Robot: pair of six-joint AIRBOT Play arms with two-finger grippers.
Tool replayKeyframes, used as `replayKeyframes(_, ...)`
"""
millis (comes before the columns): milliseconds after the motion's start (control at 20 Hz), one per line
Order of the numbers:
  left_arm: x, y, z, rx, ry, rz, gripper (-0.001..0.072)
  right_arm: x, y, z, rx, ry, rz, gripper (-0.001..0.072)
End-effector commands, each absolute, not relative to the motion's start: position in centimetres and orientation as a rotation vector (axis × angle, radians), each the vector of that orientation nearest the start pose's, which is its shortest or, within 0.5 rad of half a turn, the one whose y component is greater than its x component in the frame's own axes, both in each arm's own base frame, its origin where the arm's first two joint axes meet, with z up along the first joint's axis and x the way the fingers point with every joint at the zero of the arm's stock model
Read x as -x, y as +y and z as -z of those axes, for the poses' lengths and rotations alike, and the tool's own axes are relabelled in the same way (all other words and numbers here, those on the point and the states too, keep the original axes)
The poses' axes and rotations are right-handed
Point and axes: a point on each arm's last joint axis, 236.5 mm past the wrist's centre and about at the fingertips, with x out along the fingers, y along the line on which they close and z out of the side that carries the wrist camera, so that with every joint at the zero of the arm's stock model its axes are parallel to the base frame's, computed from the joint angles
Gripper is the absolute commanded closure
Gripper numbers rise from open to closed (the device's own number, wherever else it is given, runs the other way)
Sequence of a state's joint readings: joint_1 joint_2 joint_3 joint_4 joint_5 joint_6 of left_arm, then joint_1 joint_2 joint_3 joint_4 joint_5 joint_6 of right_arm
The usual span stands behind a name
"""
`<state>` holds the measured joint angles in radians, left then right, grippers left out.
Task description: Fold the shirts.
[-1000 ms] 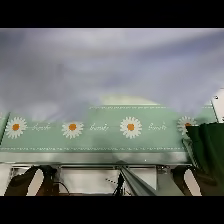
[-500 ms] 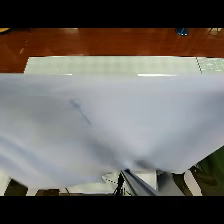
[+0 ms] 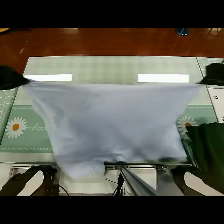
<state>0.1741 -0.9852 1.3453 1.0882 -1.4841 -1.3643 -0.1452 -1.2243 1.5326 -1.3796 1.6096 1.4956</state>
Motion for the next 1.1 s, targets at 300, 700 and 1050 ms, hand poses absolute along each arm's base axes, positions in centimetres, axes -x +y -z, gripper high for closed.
replayKeyframes(300, -47.3, -6.9, -6.3, 0.251, 0.94, 0.295, 0.0687, -52.1, 0.4, -5.5, -0.371, 0.959, -0.1, 0.0686)
replayKeyframes(700, -47.9, -7.0, 3.2, 0.311, 1.127, 0.261, 0.0686, -52.3, 0.4, 3.0, -0.412, 1.119, -0.083, 0.0686)
replayKeyframes(1050, -40.4, -6.8, -0.3, 0.275, 1.43, 0.395, 0.0687, -45.7, 0.9, 0.5, -0.303, 1.32, -0.15, 0.0686)
